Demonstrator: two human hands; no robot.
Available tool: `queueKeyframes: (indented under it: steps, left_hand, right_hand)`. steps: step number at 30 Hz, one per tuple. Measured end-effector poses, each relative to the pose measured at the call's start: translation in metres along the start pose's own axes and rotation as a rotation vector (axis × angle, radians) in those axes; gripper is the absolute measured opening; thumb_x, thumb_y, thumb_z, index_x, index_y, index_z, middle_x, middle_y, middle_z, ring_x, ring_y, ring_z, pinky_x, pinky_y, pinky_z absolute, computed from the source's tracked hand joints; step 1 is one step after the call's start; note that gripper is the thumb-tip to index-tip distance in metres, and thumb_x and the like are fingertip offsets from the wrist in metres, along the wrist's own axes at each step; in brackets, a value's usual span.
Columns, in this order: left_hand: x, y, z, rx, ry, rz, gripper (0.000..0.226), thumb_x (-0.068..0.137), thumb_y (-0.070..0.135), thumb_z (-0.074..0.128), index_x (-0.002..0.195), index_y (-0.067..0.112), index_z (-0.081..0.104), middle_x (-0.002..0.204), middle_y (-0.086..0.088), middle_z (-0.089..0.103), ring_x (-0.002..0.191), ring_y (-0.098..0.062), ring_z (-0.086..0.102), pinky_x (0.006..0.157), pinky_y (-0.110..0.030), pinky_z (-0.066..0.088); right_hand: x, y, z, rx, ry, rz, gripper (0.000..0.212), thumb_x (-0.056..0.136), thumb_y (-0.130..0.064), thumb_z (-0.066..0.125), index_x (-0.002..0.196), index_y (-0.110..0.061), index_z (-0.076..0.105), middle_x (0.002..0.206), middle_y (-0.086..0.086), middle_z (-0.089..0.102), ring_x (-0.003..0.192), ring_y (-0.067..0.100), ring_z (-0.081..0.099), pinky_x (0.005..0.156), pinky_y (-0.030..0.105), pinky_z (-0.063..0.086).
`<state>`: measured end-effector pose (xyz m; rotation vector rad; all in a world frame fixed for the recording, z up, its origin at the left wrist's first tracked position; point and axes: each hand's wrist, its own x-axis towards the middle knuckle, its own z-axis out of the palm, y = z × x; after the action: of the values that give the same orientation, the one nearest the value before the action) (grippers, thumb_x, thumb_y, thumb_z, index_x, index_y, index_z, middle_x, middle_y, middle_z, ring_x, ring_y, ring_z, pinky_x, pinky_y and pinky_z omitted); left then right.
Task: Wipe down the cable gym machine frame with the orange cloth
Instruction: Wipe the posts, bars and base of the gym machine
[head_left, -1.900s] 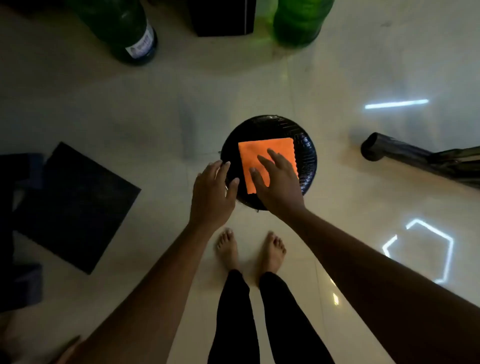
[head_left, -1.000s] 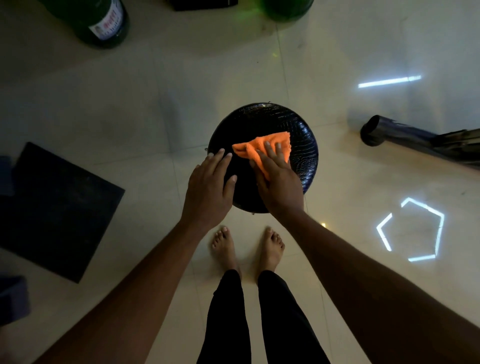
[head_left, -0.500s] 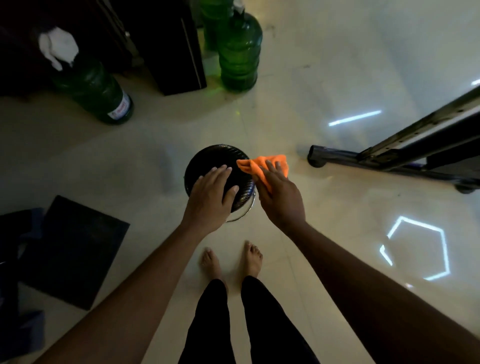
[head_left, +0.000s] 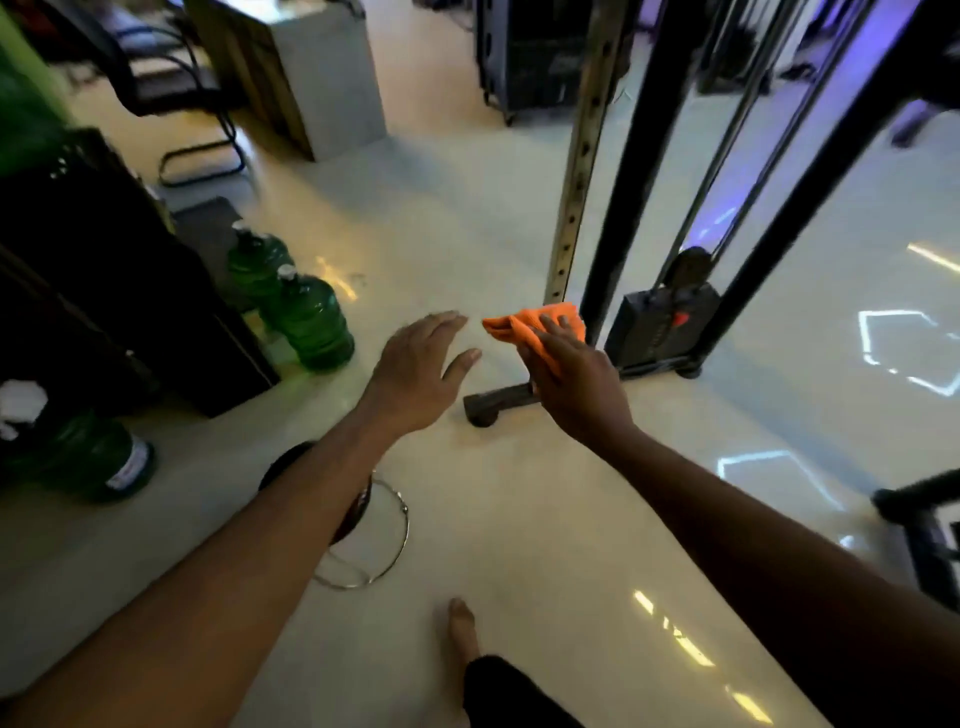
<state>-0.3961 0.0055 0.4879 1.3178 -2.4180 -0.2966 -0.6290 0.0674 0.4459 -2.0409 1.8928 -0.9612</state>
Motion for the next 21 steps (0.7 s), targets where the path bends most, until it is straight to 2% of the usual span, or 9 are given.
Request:
queueKeyframes:
  steps: [8, 11, 15, 18, 21]
  left_hand:
    - [0.126, 0.195, -0.102, 0.072, 0.185, 0.223, 0.055, 0.111, 0.047, 0.051, 0.156, 0.015, 0.051, 0.16, -0.007, 0.053, 0.147, -0.026, 0.048, 0.124, -0.047, 0.037]
    - [0.182, 0.265, -0.141, 0.073, 0.27, 0.261, 0.06, 0.109, 0.053, 0.048, 0.154, 0.014, 0.054, 0.156, -0.009, 0.057, 0.143, -0.031, 0.053, 0.12, -0.048, 0.042]
    - [0.252, 0.354, -0.189, 0.077, 0.39, 0.299, 0.061, 0.108, 0.057, 0.049, 0.157, 0.021, 0.05, 0.158, -0.003, 0.055, 0.143, -0.027, 0.052, 0.119, -0.05, 0.044]
    - [0.296, 0.402, -0.223, 0.062, 0.471, 0.313, 0.063, 0.106, 0.06, 0.048, 0.156, 0.023, 0.05, 0.156, -0.002, 0.056, 0.142, -0.025, 0.053, 0.117, -0.052, 0.047]
    - [0.34, 0.441, -0.261, 0.057, 0.559, 0.319, 0.07, 0.102, 0.066, 0.043, 0.154, 0.02, 0.052, 0.154, -0.004, 0.057, 0.141, -0.026, 0.054, 0.116, -0.053, 0.047]
  right_hand:
    - [0.05, 0.033, -0.251, -0.036, 0.33, -0.031, 0.055, 0.112, -0.059, 0.039, 0.162, -0.036, 0.044, 0.169, 0.002, 0.044, 0.156, 0.027, 0.042, 0.119, 0.055, 0.048]
    - [0.086, 0.048, -0.342, -0.064, 0.428, -0.095, 0.05, 0.115, -0.053, 0.043, 0.161, -0.037, 0.045, 0.169, 0.001, 0.044, 0.157, 0.026, 0.041, 0.12, 0.055, 0.048]
    - [0.13, 0.058, -0.463, -0.058, 0.514, -0.189, 0.047, 0.115, -0.05, 0.045, 0.16, -0.037, 0.047, 0.17, 0.001, 0.043, 0.15, 0.031, 0.05, 0.112, 0.055, 0.053]
    - [0.159, 0.062, -0.534, -0.06, 0.567, -0.255, 0.044, 0.115, -0.049, 0.044, 0.156, -0.037, 0.05, 0.164, 0.003, 0.051, 0.135, 0.03, 0.063, 0.102, 0.051, 0.06]
    - [0.195, 0.068, -0.599, -0.05, 0.656, -0.338, 0.04, 0.115, -0.047, 0.048, 0.152, -0.033, 0.056, 0.149, 0.007, 0.064, 0.111, 0.018, 0.07, 0.085, 0.039, 0.061]
